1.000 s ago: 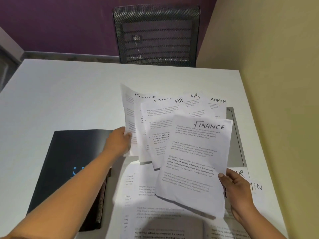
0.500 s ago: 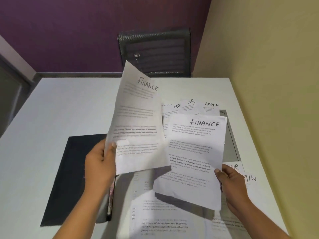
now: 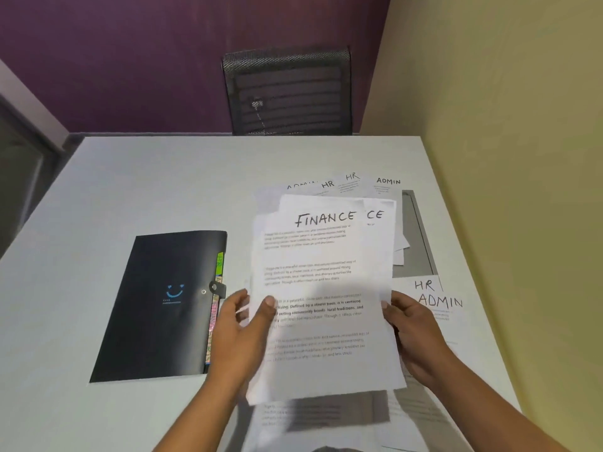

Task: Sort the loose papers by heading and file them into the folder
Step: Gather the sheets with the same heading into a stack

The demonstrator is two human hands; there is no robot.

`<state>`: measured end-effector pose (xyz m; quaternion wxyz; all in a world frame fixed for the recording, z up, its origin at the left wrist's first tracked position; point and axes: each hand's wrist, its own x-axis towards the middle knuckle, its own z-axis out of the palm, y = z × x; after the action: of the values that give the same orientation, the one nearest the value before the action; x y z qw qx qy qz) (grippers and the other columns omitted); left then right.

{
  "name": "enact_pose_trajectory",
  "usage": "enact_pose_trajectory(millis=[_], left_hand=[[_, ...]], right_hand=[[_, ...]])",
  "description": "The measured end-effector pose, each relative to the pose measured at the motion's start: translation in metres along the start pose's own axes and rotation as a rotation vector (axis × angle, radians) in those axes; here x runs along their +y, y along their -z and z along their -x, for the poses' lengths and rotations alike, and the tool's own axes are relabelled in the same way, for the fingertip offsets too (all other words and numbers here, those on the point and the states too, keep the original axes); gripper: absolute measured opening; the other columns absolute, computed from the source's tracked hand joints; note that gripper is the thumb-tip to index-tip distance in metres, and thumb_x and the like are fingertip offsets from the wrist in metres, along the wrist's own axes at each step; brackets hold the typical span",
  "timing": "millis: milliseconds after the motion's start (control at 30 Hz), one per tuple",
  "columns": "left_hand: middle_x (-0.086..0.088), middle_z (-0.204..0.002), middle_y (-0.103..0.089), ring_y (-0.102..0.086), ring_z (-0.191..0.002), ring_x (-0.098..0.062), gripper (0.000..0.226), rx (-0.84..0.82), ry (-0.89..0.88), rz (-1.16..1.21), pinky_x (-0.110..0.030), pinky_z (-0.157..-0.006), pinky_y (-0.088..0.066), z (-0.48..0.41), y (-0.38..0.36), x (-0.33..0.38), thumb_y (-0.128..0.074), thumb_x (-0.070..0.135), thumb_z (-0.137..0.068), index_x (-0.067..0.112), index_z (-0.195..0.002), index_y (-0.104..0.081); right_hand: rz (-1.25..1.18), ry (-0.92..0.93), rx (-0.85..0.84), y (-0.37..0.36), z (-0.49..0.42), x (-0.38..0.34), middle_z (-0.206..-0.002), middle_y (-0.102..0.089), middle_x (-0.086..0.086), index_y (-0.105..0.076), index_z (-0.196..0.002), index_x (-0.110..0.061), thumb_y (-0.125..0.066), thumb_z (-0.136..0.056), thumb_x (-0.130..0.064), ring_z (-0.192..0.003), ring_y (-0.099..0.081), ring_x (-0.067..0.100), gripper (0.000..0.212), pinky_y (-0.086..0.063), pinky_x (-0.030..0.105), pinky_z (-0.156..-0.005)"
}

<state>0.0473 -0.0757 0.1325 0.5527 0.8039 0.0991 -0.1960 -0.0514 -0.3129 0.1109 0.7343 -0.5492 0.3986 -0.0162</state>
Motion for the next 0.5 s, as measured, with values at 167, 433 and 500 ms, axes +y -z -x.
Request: enact_pose_trajectory(millis=[167,433,500], left_hand=[[0.000,-0.109,-0.075,-0.072,-0.099,-0.020,0.025,-0.317,0.134,0.248,-0.042,-0.088,-0.055,0.006,0.002,-0.004,-0.062,0.017,-0.094,0.023,-0.118,-0.065],[-0.003,-0.111,-0.075,-0.071,-0.101,-0.022,0.036,-0.280,0.048,0.290,-0.041,-0.087,-0.056,0.020,-0.007,-0.015,-0.068,0.002,-0.087,0.018,-0.119,-0.063],[-0.003,-0.109,-0.075,-0.072,-0.100,-0.022,0.036,-0.257,0.015,0.262,-0.041,-0.088,-0.056,0.020,-0.009,-0.018,-0.070,-0.002,-0.085,0.015,-0.116,-0.065]], right_hand=[[0.040,-0.034,-0.167,0.004,0.013,-0.001,-0.101,-0.077,0.011,-0.070,-0.114,-0.010,-0.051,-0.095,0.007,-0.086,-0.074,0.026,0.032,-0.058,0.037,-0.077],[0.081,0.144,-0.219,0.001,0.022,0.000,-0.103,-0.077,0.007,-0.071,-0.108,-0.009,-0.070,-0.087,-0.012,-0.099,-0.073,0.026,0.021,-0.058,0.039,-0.085],[0.137,0.190,-0.167,0.001,0.024,0.001,-0.100,-0.078,0.006,-0.072,-0.106,-0.008,-0.073,-0.084,-0.003,-0.094,-0.074,0.025,0.023,-0.059,0.031,-0.075]])
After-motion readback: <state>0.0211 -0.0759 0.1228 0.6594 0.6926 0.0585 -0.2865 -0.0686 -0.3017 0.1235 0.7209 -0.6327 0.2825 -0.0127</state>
